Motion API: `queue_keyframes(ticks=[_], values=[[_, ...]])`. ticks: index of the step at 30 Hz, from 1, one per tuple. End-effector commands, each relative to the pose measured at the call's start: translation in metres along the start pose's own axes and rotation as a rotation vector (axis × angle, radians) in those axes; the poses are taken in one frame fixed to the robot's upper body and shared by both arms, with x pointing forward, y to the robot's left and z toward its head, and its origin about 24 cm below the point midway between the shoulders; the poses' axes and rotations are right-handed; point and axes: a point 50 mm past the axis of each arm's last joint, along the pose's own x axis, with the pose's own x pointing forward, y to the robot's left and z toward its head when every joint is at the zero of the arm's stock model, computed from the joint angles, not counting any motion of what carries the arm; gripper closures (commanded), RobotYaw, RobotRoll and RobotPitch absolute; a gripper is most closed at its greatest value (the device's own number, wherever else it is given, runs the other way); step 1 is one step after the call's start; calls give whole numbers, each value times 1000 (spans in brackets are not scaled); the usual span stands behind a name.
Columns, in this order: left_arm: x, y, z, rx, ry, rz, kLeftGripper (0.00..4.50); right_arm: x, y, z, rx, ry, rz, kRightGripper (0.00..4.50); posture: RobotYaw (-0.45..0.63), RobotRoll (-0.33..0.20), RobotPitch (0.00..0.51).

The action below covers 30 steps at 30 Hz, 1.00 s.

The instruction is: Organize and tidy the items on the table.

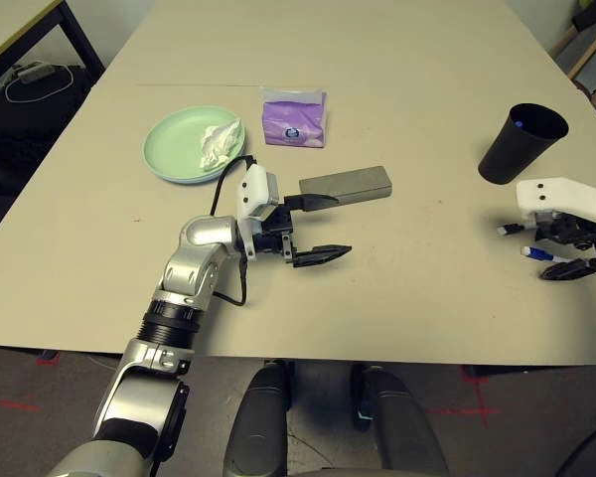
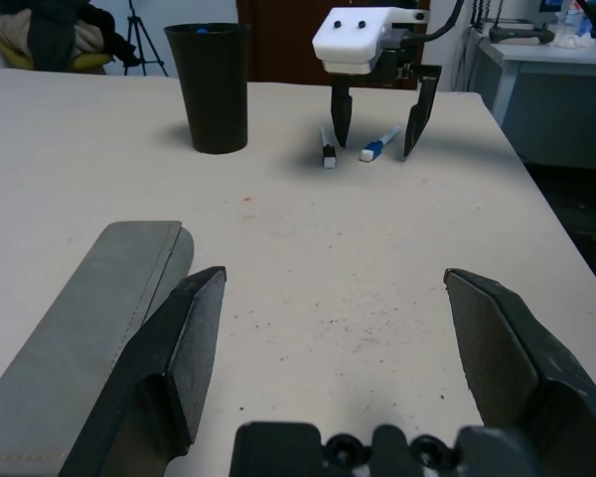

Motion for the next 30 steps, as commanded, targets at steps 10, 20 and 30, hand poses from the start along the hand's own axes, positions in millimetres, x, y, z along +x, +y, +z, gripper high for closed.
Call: queue_keyframes(ticks=[10, 20, 30], values=[[0, -2, 0, 2, 12, -15, 0, 4, 1, 1, 8, 13, 23, 3657, 165, 0, 217], [-2, 1, 0, 6, 22, -17, 0, -1, 1, 4, 33, -32, 39, 4085, 153, 0, 189], [-8, 9, 3, 10, 54, -36, 0, -39, -8, 64, 216, -669, 95, 4085, 128, 0, 141]])
